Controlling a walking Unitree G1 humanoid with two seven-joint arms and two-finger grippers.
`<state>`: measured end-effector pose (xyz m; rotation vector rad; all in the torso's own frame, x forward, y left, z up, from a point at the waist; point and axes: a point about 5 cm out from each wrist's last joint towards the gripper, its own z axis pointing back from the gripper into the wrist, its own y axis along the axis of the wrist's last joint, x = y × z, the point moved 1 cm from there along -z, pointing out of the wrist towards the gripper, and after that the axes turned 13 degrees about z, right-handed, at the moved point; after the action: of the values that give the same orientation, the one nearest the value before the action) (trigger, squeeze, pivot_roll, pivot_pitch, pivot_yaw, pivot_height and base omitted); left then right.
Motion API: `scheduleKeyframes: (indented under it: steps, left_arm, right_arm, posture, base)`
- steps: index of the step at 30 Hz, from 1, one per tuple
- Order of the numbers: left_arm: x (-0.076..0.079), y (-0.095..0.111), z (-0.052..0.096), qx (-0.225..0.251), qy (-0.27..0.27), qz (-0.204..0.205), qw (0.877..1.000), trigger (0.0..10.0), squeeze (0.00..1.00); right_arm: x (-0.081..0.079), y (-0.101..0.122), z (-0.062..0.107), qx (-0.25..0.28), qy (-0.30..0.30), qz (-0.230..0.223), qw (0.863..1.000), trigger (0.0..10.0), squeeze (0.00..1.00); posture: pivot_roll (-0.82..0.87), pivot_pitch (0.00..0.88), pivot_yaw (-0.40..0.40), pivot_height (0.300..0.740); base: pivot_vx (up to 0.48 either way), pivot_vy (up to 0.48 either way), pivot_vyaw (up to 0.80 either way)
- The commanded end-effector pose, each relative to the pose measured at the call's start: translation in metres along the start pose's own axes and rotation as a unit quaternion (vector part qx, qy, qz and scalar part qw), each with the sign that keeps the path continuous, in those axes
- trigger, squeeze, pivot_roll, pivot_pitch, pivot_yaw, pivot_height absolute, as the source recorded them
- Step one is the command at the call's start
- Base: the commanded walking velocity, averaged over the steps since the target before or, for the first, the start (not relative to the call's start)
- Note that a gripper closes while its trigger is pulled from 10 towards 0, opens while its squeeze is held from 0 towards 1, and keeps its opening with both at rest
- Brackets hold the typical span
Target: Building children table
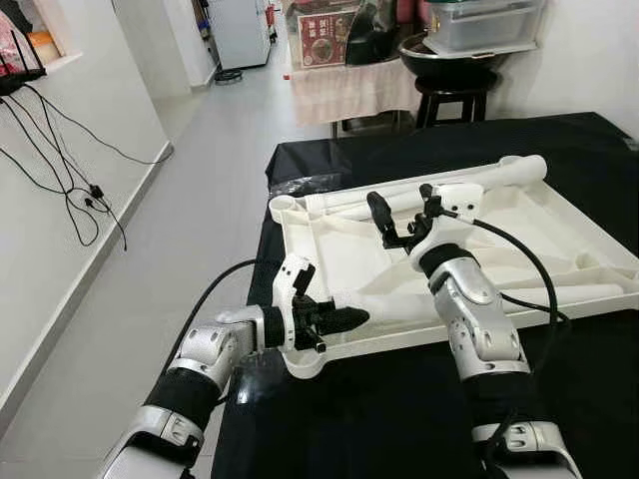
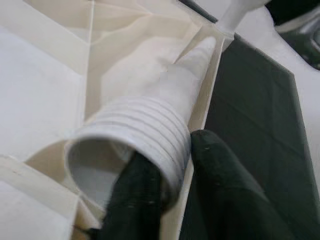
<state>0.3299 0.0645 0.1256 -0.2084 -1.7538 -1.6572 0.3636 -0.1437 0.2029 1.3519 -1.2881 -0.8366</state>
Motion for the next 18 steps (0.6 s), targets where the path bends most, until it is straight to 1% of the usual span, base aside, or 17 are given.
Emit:
scheduleKeyframes:
  steps: [1, 6, 9, 11, 12, 13, 14, 15, 16, 17, 18]
  left_arm:
    - [-0.007, 0.002, 0.006, 0.008, 0.024, -0.004, 1.000, 0.0, 0.00]
    - [-0.007, 0.007, 0.011, 0.029, 0.026, -0.003, 0.999, 0.0, 0.00]
    - [-0.005, 0.016, 0.025, 0.068, 0.021, 0.002, 0.997, 0.0, 0.00]
    - [-0.004, 0.017, 0.027, 0.074, 0.020, 0.002, 0.997, 0.0, 0.00]
    - [-0.003, 0.020, 0.031, 0.086, 0.018, 0.001, 0.996, 0.0, 0.00]
    - [0.000, 0.024, 0.038, 0.101, 0.018, -0.001, 0.995, 0.0, 0.00]
    - [0.000, 0.024, 0.038, 0.101, 0.018, -0.001, 0.995, 0.0, 0.00]
    - [0.003, 0.027, 0.044, 0.113, 0.017, -0.006, 0.993, 0.0, 0.00]
    - [0.003, 0.027, 0.044, 0.113, 0.017, -0.006, 0.993, 0.0, 0.00]
    - [0.006, 0.030, 0.048, 0.124, 0.015, -0.010, 0.992, 0.0, 0.00]
    - [0.006, 0.030, 0.048, 0.124, 0.015, -0.010, 0.992, 0.0, 0.00]
  right_arm:
    - [-0.008, 0.002, 0.000, 0.002, 0.013, -0.006, 1.000, 10.0, 0.00]
    - [-0.006, 0.004, -0.001, 0.005, 0.013, -0.001, 1.000, 10.0, 0.00]
    - [0.005, 0.012, -0.003, 0.019, 0.002, 0.001, 1.000, 10.0, 0.00]
    - [0.007, 0.014, -0.003, 0.023, 0.001, -0.001, 1.000, 10.0, 0.00]
    - [0.012, 0.018, -0.003, 0.031, 0.001, -0.017, 0.999, 10.0, 0.00]
    - [0.018, 0.026, -0.004, 0.046, 0.005, -0.048, 0.998, 10.0, 0.00]
    - [0.018, 0.026, -0.004, 0.046, 0.005, -0.048, 0.998, 10.0, 0.00]
    - [0.023, 0.033, -0.003, 0.061, 0.012, -0.083, 0.995, 10.0, 0.00]
    - [0.023, 0.033, -0.003, 0.061, 0.012, -0.083, 0.995, 10.0, 0.00]
    - [0.027, 0.040, -0.003, 0.075, 0.022, -0.116, 0.990, 10.0, 0.00]
    - [0.027, 0.040, -0.003, 0.075, 0.022, -0.116, 0.990, 10.0, 0.00]
  posture:
    - [-0.16, 0.002, 0.096, 0.740]
    - [-0.16, 0.000, 0.096, 0.740]
    - [-0.16, 0.000, 0.097, 0.740]
    - [-0.16, 0.000, 0.097, 0.740]
    - [-0.16, 0.000, 0.098, 0.740]
    - [-0.15, 0.000, 0.101, 0.740]
    - [-0.15, 0.000, 0.101, 0.740]
    - [-0.15, 0.000, 0.101, 0.740]
    - [-0.15, 0.000, 0.101, 0.740]
    - [-0.15, 0.000, 0.099, 0.740]
    - [-0.15, 0.000, 0.099, 0.740]
  base:
    - [0.000, 0.000, 0.00]
    - [0.000, 0.000, 0.00]
    - [0.000, 0.000, 0.00]
    - [0.000, 0.000, 0.00]
    - [0.000, 0.000, 0.00]
    - [0.000, 0.000, 0.00]
    - [0.000, 0.000, 0.00]
    - [0.000, 0.000, 0.00]
    - [0.000, 0.000, 0.00]
    - [0.000, 0.000, 0.00]
    - [0.000, 0.000, 0.00]
